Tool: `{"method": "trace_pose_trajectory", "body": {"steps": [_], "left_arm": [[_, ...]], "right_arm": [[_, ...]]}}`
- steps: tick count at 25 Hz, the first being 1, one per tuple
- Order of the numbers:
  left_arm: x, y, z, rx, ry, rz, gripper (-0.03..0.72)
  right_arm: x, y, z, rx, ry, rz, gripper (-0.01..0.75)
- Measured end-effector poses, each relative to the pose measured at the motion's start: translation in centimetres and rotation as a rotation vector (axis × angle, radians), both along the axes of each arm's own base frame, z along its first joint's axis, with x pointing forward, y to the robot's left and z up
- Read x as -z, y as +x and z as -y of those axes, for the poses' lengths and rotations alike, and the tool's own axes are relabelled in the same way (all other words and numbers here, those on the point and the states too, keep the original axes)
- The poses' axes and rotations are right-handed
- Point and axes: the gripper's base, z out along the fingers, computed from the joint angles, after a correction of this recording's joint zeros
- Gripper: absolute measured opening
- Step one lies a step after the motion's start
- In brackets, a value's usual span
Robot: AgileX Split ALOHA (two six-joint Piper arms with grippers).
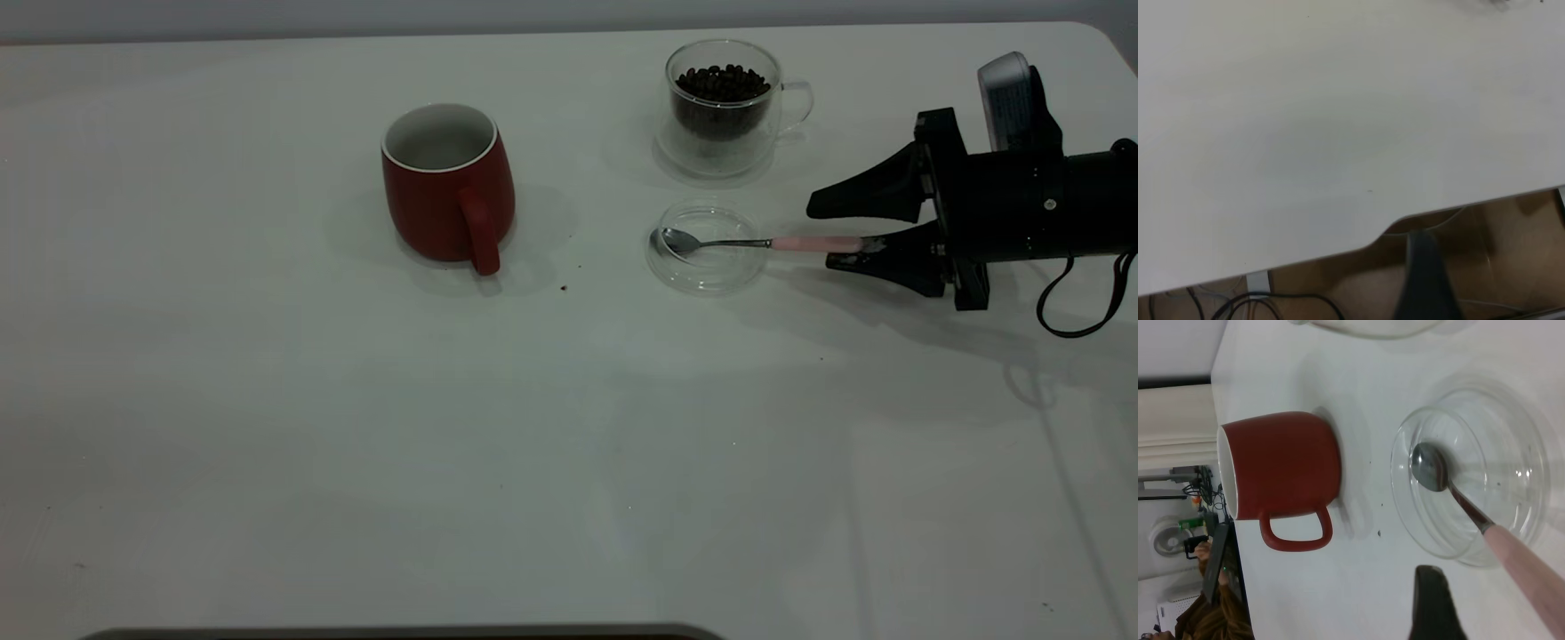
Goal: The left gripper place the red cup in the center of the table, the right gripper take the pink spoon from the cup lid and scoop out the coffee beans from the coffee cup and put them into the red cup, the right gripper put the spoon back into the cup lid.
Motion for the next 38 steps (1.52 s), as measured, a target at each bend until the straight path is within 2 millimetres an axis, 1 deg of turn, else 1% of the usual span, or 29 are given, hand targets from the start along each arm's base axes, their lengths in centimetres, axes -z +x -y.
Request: {"method": "trace_pose_trajectory", "body": {"steps": [5, 7, 9, 13, 16, 19, 20, 23, 25, 26, 29, 32, 35, 36, 38], "left_arm": [[0.0, 0.0, 0.0, 0.0, 0.0, 0.0, 0.588], [0.0, 0.0, 0.0, 0.0, 0.0, 0.0, 0.588], [0.0, 0.0, 0.0, 0.0, 0.0, 0.0, 0.588], [0.0, 0.0, 0.0, 0.0, 0.0, 0.0, 0.588], [0.0, 0.0, 0.0, 0.0, 0.0, 0.0, 0.588], [0.0, 0.0, 0.0, 0.0, 0.0, 0.0, 0.588], [0.0, 0.0, 0.0, 0.001, 0.001, 0.0, 0.588], [0.0, 0.0, 0.0, 0.001, 0.001, 0.0, 0.588], [0.0, 0.0, 0.0, 0.001, 0.001, 0.0, 0.588], [0.0, 0.0, 0.0, 0.001, 0.001, 0.0, 0.588], [0.0, 0.0, 0.0, 0.001, 0.001, 0.0, 0.588], [0.0, 0.0, 0.0, 0.002, 0.002, 0.0, 0.588], [0.0, 0.0, 0.0, 0.002, 0.002, 0.0, 0.588], [0.0, 0.0, 0.0, 0.002, 0.002, 0.0, 0.588], [0.0, 0.0, 0.0, 0.002, 0.002, 0.0, 0.588]], "right_arm": [[0.0, -0.1, 0.0, -0.013, -0.004, 0.002, 0.556], [0.0, -0.2, 0.4, -0.027, -0.007, -0.001, 0.558], [-0.3, -0.5, 1.1, -0.051, -0.011, -0.012, 0.558], [-1.6, -0.9, 3.0, -0.102, -0.029, -0.057, 0.558], [-3.5, -1.1, 4.4, -0.144, -0.07, -0.073, 0.559], [-6.4, -1.3, 5.0, -0.191, -0.136, -0.064, 0.558], [-7.8, -1.3, 5.1, -0.206, -0.169, -0.048, 0.558], [-12.2, -1.7, 5.2, -0.239, -0.271, -0.018, 0.558], [-15.7, -2.4, 5.2, -0.261, -0.355, 0.006, 0.56], [-17.2, -3.0, 5.1, -0.277, -0.4, 0.002, 0.56], [-22.7, -5.3, 4.6, -0.286, -0.554, 0.034, 0.56], [-27.1, -8.2, 3.8, -0.279, -0.695, 0.075, 0.56], [-30.2, -11.5, 3.7, -0.267, -0.829, 0.128, 0.56], [-30.9, -12.7, 3.8, -0.263, -0.873, 0.145, 0.56], [-31.6, -14.9, 3.9, -0.254, -0.937, 0.168, 0.56]]}}
